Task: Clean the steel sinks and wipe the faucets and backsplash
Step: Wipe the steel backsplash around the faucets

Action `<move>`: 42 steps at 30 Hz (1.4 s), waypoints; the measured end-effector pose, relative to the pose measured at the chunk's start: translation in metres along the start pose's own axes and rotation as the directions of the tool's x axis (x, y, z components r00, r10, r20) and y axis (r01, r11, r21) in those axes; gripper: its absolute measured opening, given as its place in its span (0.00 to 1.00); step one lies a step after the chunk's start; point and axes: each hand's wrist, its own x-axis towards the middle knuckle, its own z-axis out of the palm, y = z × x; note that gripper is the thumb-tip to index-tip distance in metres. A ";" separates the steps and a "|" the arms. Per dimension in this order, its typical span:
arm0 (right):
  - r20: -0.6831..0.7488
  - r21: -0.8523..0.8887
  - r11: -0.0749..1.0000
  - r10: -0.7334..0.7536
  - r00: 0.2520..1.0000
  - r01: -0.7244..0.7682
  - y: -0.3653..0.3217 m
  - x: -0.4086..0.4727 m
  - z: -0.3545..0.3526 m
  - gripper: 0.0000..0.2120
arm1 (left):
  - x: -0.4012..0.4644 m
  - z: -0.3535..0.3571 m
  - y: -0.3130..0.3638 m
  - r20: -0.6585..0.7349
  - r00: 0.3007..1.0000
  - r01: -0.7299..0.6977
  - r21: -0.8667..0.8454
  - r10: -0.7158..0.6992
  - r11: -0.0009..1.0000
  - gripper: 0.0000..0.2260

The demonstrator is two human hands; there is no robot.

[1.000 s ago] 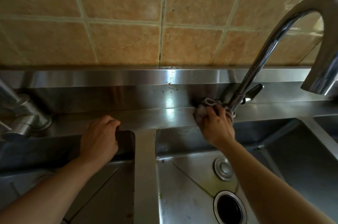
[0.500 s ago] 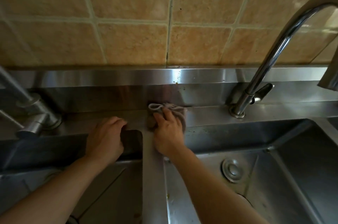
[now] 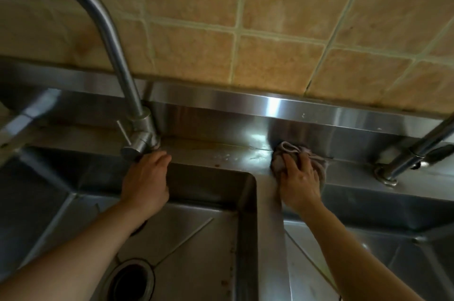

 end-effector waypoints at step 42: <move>0.145 -0.066 0.826 -0.547 0.825 0.559 -0.144 0.019 0.060 0.33 | -0.023 -0.008 -0.021 -0.048 0.991 -0.127 -0.158 0.121 0.979 0.26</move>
